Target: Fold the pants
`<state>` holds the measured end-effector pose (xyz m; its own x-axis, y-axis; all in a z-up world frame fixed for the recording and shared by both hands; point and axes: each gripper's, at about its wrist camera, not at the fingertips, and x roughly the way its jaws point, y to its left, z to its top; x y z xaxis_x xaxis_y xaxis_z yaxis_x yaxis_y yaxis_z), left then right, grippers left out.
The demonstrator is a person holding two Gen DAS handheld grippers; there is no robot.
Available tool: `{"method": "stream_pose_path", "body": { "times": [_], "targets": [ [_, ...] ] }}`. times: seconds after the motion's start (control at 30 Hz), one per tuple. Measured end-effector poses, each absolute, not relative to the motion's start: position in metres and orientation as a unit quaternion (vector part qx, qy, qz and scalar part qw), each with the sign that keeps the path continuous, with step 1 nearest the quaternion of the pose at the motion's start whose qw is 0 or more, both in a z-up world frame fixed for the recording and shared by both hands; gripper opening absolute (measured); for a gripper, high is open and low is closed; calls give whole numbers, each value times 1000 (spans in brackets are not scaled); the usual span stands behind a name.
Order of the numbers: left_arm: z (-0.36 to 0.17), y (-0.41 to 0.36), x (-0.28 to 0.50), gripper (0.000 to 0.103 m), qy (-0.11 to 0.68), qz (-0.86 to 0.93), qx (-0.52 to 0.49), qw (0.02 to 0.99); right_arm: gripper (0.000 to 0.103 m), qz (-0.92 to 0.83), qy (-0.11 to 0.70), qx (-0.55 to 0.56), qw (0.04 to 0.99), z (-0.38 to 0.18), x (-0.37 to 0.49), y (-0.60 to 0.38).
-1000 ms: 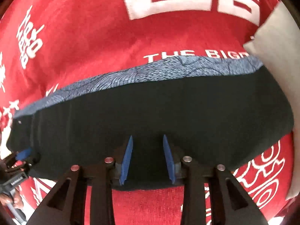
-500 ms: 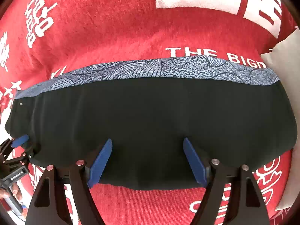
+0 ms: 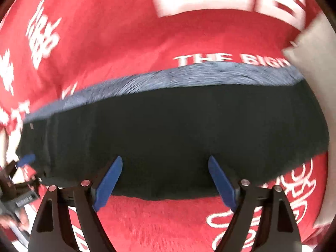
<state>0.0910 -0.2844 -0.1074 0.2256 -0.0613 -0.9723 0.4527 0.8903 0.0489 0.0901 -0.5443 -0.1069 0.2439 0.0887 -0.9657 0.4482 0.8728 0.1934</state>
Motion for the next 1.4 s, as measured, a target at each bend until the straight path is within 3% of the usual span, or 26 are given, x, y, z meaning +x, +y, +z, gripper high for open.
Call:
{"method": "stream_pose_path", "body": {
  "times": [0.17,0.2,0.23,0.3,0.5,0.8,1.27,1.4],
  "targets": [
    [-103,-333,90,84,598,-192,156,763,82,-187,569,294,745,-97,71,-602],
    [-101,-346,90,84,599,-194,153,762,68,-203,560,308,742,-95,66,-616],
    [-101,-354,91,84,600,-198,148,761,47,-213,554,319,739,-94,63,-628],
    [-104,-374,95,84,602,-203,143,759,30,-233,550,324,733,-94,58,-647],
    [-131,-412,101,84,617,-209,166,741,29,-263,560,317,719,-104,50,-690],
    [-142,-417,99,84,625,-200,176,734,13,-250,553,316,729,-116,31,-723],
    [-113,-487,125,84,602,-224,153,751,13,-229,542,325,740,-111,19,-726],
    [-115,-515,146,84,588,-219,153,763,21,-224,536,330,744,-94,20,-725]
  ]
}}
